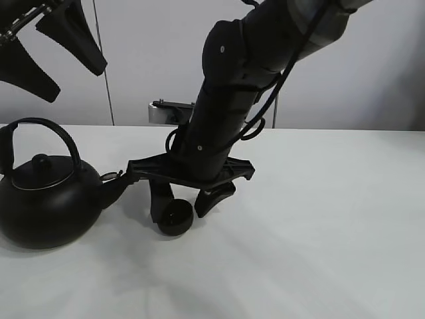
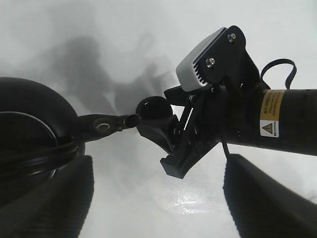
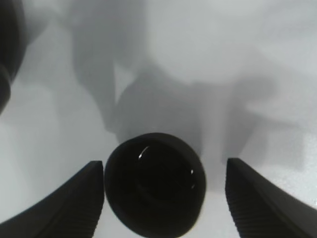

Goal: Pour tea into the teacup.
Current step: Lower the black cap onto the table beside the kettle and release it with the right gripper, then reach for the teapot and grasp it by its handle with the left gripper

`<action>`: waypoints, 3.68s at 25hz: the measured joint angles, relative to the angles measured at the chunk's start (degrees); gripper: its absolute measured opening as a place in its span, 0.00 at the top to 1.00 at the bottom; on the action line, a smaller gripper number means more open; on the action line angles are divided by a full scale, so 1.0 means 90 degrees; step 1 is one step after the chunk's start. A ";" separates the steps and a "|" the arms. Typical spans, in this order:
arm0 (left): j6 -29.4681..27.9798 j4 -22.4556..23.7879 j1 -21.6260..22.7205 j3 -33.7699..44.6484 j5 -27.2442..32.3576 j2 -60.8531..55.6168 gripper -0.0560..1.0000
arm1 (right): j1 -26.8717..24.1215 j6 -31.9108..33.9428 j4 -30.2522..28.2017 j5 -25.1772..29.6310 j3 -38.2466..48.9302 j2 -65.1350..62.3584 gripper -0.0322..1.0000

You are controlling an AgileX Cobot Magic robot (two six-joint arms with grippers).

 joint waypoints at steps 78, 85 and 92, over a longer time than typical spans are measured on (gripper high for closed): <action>0.0000 0.0000 0.0000 0.0000 -0.0014 0.0000 0.44 | -0.4345 -0.0695 -0.1119 0.3016 0.5578 -1.3904 0.49; 0.0000 0.0000 0.0000 0.0000 -0.0014 0.0000 0.44 | -0.3833 -0.0414 -0.1438 0.2817 0.6264 -1.4014 0.49; 0.0000 0.0000 0.0000 0.0000 -0.0014 0.0000 0.44 | -0.3702 -0.0159 -0.1672 0.2865 0.6658 -1.4014 0.49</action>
